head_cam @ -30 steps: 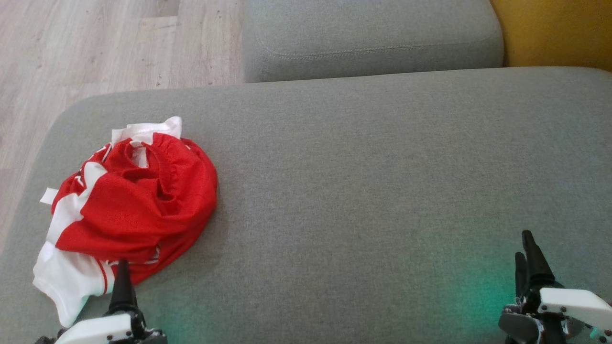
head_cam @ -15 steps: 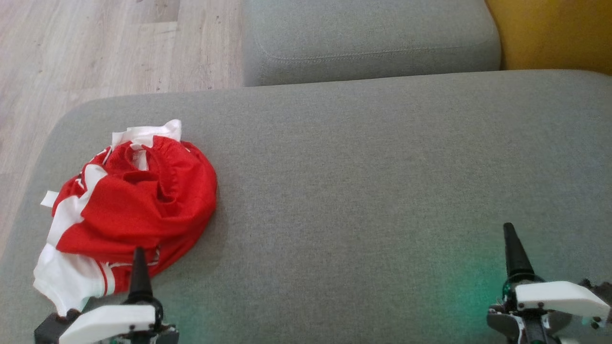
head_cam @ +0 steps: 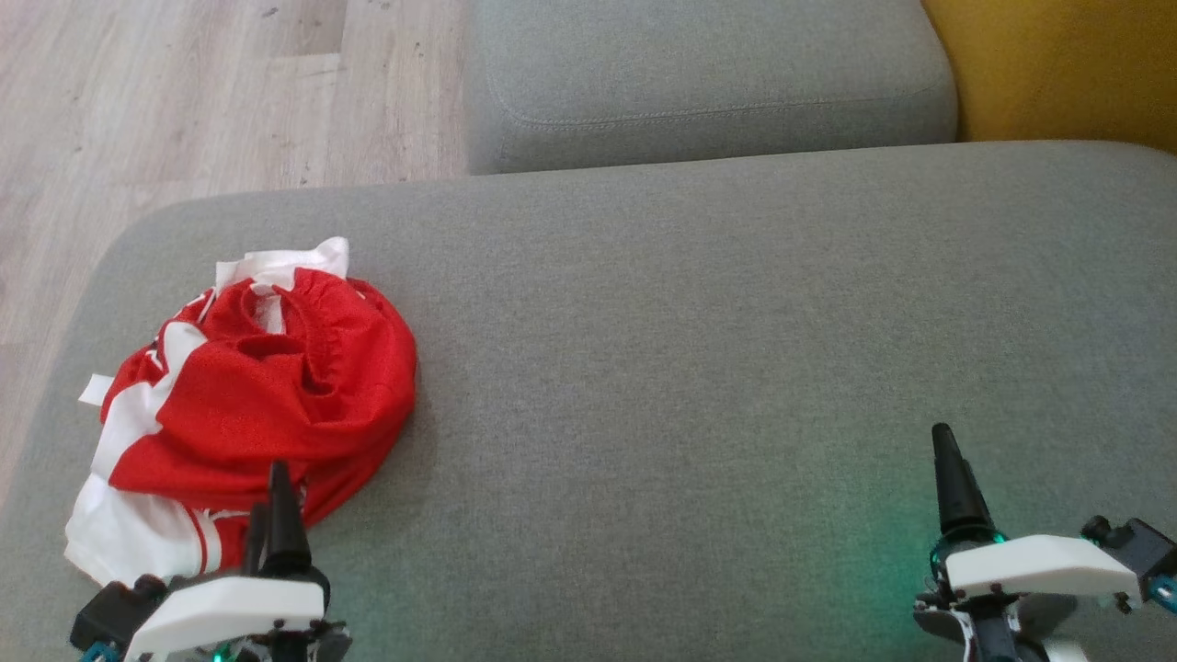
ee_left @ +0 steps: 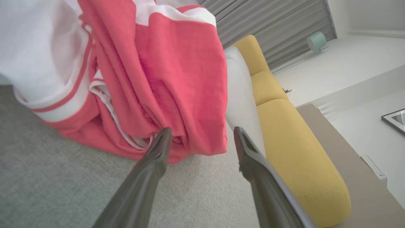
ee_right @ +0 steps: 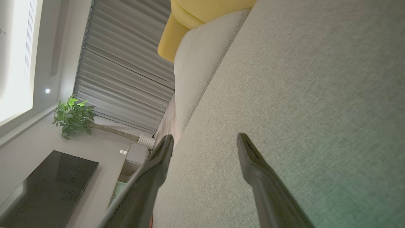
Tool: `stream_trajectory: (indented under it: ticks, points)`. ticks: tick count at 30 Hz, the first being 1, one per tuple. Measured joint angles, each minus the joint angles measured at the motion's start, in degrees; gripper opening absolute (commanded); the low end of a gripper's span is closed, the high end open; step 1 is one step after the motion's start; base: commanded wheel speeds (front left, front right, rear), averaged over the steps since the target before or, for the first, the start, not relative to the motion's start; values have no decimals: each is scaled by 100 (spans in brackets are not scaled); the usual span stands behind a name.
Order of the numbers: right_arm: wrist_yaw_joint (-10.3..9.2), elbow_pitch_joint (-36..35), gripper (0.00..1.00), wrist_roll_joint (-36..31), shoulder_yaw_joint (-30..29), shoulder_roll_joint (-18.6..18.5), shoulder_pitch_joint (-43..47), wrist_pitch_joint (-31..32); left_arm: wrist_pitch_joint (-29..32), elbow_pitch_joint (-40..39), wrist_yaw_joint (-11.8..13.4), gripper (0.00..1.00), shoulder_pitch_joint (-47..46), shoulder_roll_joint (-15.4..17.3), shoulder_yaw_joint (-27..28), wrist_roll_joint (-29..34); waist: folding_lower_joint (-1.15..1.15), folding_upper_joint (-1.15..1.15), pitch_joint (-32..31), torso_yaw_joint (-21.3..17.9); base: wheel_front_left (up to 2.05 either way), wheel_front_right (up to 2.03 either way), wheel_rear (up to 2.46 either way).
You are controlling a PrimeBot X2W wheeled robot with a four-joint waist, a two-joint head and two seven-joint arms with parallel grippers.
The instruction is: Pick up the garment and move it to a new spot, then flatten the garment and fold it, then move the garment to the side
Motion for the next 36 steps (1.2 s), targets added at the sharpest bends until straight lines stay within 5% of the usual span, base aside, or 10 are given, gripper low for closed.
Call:
stream_trajectory:
  ticks: [36]
  points:
    - [1, -27, 100, -2528, 713, -7, 2, -548, -576, -361, 326, 100, 65, 7, -586, 2818, 0, 0, -182, 1, 0, 0, 0]
